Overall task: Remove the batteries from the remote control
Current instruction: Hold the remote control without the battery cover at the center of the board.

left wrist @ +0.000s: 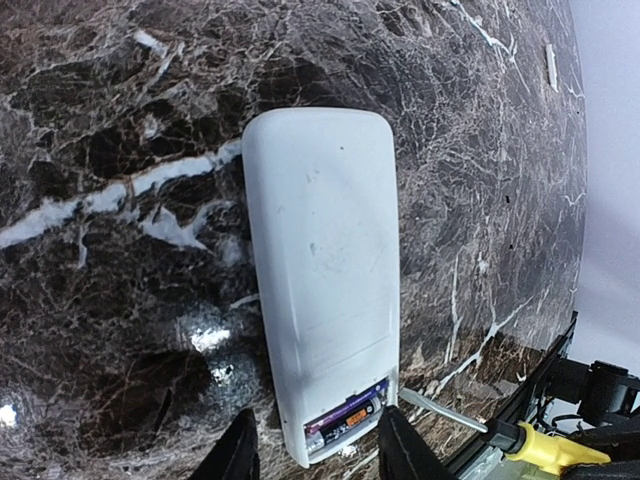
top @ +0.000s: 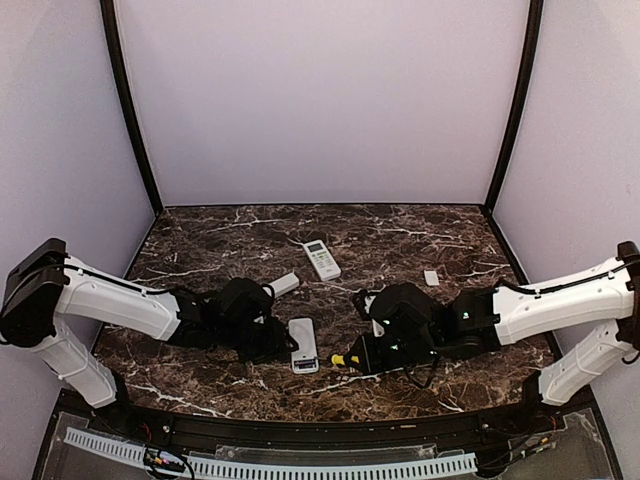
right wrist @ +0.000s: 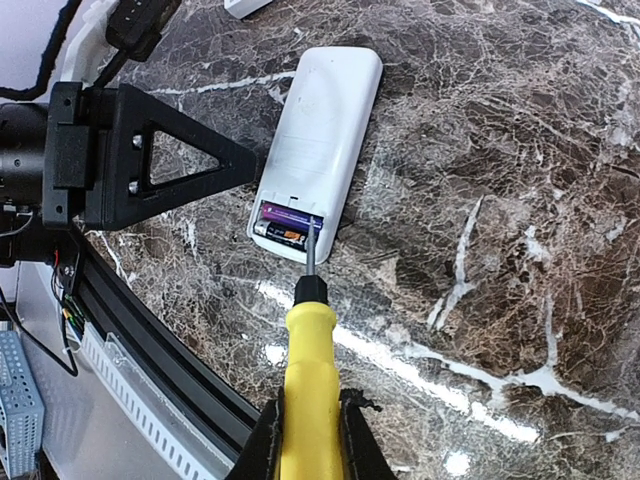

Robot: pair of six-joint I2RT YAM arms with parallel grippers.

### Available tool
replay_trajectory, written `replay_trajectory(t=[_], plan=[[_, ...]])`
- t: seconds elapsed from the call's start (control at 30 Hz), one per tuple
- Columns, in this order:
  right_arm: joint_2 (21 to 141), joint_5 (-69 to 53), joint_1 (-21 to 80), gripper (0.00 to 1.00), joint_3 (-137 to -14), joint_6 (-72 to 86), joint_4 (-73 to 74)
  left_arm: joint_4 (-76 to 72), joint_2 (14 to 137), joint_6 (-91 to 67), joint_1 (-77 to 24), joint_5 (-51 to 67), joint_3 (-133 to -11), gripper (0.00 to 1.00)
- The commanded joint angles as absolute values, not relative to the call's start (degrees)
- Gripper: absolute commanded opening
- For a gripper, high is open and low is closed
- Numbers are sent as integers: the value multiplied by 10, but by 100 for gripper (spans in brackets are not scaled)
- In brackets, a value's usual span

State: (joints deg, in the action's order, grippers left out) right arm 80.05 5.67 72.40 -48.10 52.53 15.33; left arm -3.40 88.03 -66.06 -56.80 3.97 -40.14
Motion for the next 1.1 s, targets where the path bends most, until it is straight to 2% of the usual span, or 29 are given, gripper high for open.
replay_trajectory(t=[0.0,1.07], plan=[[808,57,733,0,-506,516,161,-36,887,-666,-569,46,-402,39],[848,115,758,0,-562,522,239,-50,925,-661,-569,62,-405,22]])
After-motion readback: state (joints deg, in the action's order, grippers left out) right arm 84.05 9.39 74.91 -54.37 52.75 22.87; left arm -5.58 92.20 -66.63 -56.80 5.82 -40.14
